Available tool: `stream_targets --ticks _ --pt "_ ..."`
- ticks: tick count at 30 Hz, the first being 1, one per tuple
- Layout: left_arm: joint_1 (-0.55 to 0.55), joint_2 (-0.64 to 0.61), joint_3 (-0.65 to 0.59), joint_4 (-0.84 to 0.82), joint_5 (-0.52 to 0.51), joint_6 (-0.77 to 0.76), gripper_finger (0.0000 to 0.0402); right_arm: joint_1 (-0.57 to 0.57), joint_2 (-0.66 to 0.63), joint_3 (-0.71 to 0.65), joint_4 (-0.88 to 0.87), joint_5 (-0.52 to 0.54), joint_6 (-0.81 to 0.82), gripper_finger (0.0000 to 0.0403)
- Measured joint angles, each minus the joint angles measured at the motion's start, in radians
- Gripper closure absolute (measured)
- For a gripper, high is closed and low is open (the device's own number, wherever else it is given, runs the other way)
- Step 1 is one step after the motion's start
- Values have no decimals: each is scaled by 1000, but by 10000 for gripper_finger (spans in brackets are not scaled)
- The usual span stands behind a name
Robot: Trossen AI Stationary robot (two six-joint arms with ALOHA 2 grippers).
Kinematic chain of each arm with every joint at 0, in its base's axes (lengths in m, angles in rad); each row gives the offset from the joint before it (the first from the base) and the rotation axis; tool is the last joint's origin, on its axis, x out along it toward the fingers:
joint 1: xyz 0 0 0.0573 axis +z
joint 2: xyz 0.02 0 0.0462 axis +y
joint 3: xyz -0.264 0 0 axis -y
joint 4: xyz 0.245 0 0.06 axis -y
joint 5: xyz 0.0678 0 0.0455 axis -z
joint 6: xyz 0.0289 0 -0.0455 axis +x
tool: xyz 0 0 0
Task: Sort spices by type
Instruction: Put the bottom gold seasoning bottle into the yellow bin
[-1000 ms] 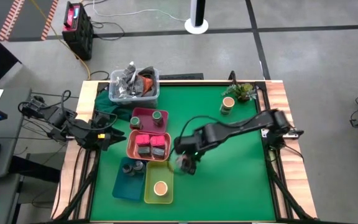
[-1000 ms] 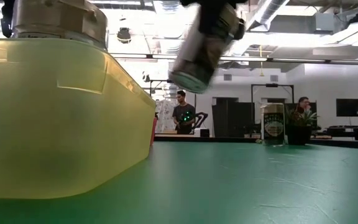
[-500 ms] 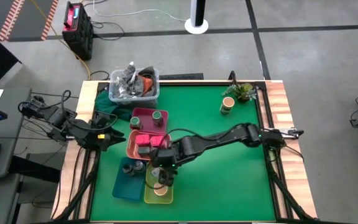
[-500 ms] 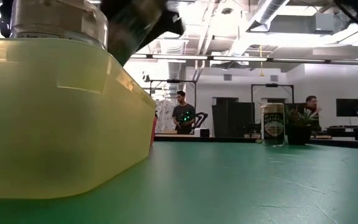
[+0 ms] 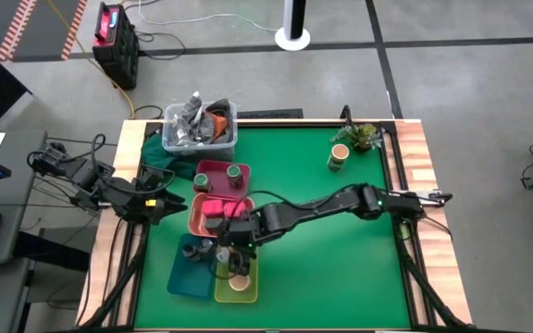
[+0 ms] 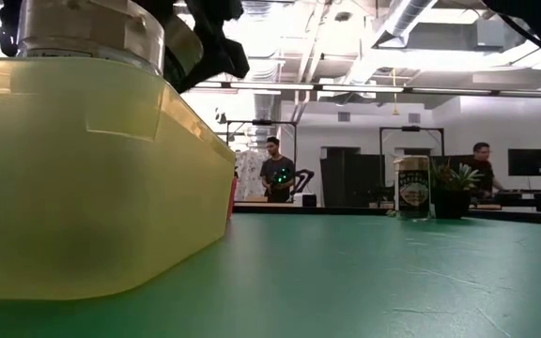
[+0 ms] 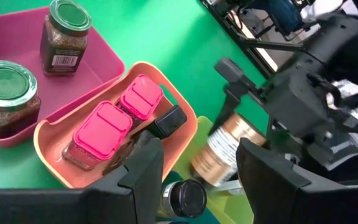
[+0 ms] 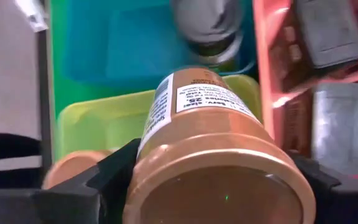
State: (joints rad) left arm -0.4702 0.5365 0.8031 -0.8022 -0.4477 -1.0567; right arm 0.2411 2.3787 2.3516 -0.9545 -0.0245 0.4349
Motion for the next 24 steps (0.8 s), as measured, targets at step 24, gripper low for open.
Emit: stream_targets --ticks 24 --pt "0 0 0 -1 24 5 209 12 21 0 -257 -30 -123 86"
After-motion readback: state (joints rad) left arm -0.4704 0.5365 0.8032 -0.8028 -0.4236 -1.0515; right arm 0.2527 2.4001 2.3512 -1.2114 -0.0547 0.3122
